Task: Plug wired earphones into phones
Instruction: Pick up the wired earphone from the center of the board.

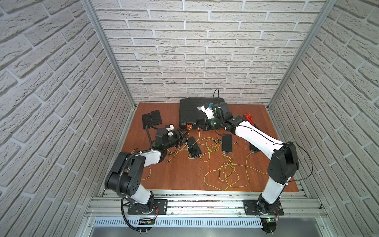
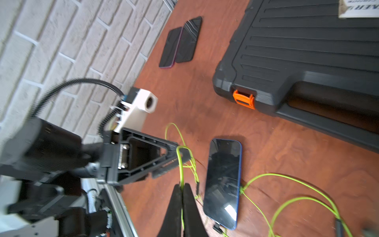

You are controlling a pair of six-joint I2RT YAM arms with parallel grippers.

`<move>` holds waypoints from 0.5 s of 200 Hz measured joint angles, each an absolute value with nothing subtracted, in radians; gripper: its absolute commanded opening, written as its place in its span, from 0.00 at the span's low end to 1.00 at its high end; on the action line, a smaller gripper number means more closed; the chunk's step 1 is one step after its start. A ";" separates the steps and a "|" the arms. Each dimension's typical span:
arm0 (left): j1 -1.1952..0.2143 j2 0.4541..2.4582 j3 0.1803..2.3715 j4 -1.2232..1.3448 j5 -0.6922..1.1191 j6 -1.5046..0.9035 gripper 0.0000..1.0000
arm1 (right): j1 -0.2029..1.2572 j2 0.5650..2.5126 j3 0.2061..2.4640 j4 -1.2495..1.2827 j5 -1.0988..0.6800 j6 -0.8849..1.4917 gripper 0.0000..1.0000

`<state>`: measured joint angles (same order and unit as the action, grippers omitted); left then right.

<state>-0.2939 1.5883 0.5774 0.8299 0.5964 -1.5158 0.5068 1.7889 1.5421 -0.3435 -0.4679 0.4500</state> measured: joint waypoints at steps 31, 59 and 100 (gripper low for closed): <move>-0.316 1.701 0.558 1.026 0.583 -1.591 0.68 | 0.506 1.789 1.501 -0.218 -0.508 0.552 0.06; -0.347 1.763 0.558 1.147 0.576 -1.628 0.68 | 0.505 1.789 1.497 -0.144 -0.530 0.612 0.06; -0.366 1.771 0.558 1.201 0.571 -1.631 0.70 | 0.503 1.789 1.494 -0.092 -0.540 0.644 0.06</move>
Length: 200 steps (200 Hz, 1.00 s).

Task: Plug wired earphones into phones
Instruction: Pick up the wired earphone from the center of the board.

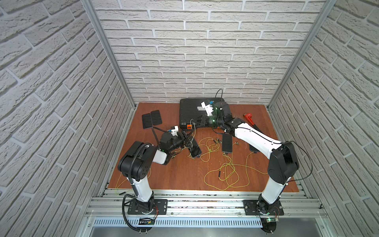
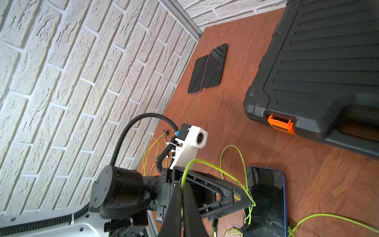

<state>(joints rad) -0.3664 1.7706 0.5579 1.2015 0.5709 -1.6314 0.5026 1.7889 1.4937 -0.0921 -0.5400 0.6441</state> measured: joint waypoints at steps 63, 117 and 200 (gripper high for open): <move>-0.375 1.745 0.567 1.139 0.597 -1.559 0.41 | 0.495 1.789 1.494 -0.120 -0.539 0.607 0.06; -0.380 1.638 0.600 0.985 0.631 -1.474 0.24 | 0.486 1.792 1.494 -0.150 -0.516 0.567 0.06; -0.357 1.487 0.673 0.630 0.614 -1.295 0.00 | 0.462 1.751 1.347 -0.155 -0.497 0.546 0.22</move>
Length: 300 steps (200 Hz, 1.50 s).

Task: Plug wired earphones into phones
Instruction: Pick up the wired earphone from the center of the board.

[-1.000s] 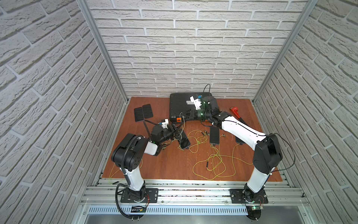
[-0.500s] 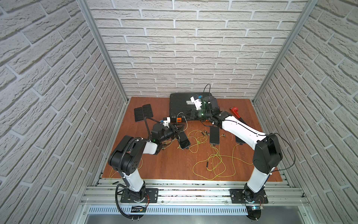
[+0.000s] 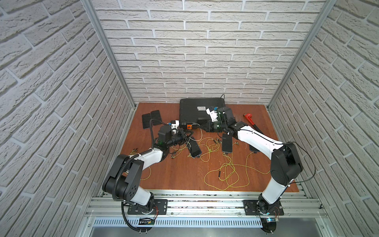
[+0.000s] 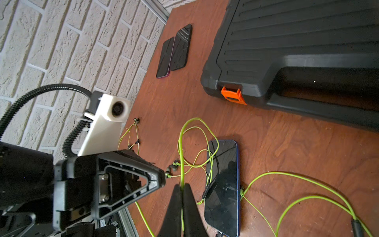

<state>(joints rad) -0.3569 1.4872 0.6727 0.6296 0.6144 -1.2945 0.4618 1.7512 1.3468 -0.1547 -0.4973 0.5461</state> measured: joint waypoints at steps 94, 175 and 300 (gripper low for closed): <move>-0.312 1.463 0.843 0.313 0.703 -1.074 0.00 | 0.393 1.610 1.392 -0.475 -0.646 0.135 0.36; -0.331 1.463 0.915 0.298 0.821 -0.984 0.00 | 0.470 1.792 1.391 -0.239 -0.881 0.146 0.49; -0.336 1.477 0.925 0.355 0.804 -1.000 0.00 | 0.508 1.831 1.373 0.019 -0.933 0.347 0.10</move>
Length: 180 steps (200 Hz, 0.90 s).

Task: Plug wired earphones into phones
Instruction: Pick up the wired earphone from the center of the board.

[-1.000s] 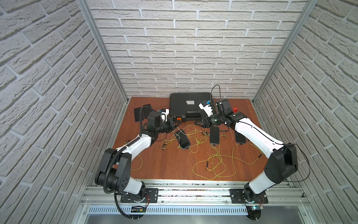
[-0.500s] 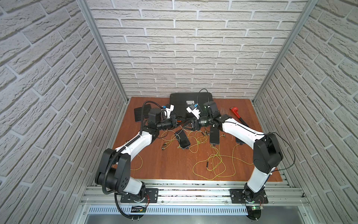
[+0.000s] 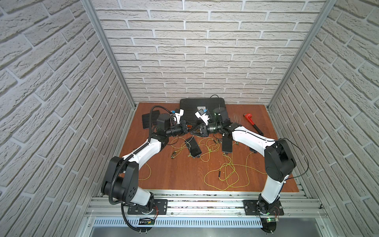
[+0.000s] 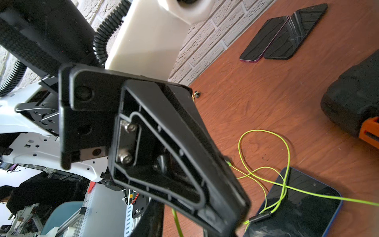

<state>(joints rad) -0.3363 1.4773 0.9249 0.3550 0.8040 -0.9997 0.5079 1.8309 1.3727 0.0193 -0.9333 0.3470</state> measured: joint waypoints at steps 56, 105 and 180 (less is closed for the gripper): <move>-0.329 1.479 0.920 0.386 0.778 -1.013 0.54 | 0.515 1.831 1.354 0.066 -0.897 0.383 0.06; -0.286 1.443 0.850 0.446 0.751 -1.047 0.57 | 0.498 1.821 1.281 0.111 -0.822 0.447 0.06; -0.288 1.439 0.811 0.516 0.741 -1.092 0.49 | 0.485 1.817 1.243 0.234 -0.729 0.572 0.06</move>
